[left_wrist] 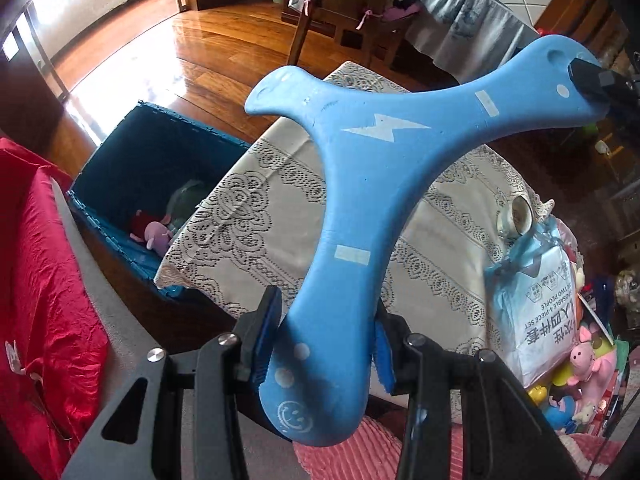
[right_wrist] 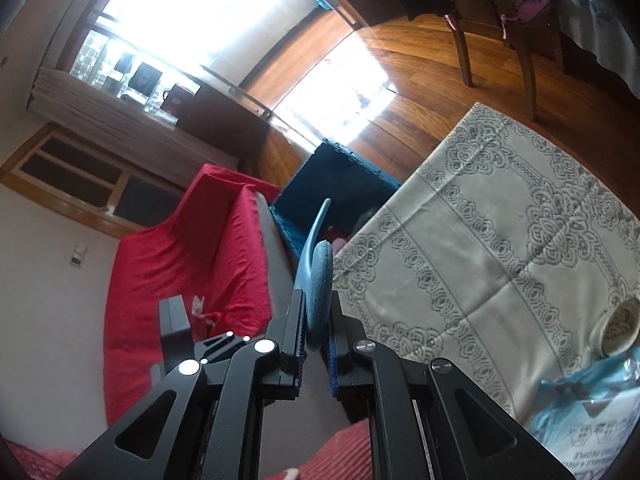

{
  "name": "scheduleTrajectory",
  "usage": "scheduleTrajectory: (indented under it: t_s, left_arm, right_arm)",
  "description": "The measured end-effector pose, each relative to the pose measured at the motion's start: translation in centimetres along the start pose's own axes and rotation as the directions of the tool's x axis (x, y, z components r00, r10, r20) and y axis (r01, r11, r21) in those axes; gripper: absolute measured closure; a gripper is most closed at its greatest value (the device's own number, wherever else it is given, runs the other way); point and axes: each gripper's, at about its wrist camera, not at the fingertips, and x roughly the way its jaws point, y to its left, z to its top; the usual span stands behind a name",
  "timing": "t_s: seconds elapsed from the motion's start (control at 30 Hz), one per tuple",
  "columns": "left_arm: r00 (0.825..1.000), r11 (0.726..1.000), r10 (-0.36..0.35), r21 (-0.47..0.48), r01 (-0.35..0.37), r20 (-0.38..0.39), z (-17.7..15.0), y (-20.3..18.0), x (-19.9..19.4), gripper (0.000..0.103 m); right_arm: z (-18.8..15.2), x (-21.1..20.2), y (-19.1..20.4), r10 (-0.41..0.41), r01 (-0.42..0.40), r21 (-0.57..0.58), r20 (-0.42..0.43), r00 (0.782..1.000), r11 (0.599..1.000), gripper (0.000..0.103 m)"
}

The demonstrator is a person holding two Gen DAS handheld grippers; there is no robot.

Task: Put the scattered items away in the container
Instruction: 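Carry the blue boomerang with the right gripper over the blue bin, then open the gripper to drop the blue boomerang into the bin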

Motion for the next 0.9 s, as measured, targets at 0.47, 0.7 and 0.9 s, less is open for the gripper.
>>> scheduleTrajectory:
  t_s: [0.47, 0.7, 0.9]
  left_arm:
    - [0.995, 1.000, 0.009, -0.029, -0.012, -0.100, 10.0, 22.6, 8.9, 0.062]
    - [0.989, 0.996, 0.010, -0.086, -0.023, -0.147, 13.6, 30.9, 14.2, 0.062]
    - [0.982, 0.992, 0.031, -0.115, -0.053, -0.186, 15.3, 35.8, 19.0, 0.028]
  right_arm:
    - [13.1, 23.0, 6.1, -0.029, 0.028, -0.015, -0.122, 0.992, 1.000, 0.093]
    - [17.5, 32.9, 7.4, -0.067, 0.061, -0.039, -0.197, 0.978, 0.997, 0.094]
    - [19.2, 40.5, 5.5, -0.128, 0.122, -0.040, -0.270, 0.954, 0.992, 0.093]
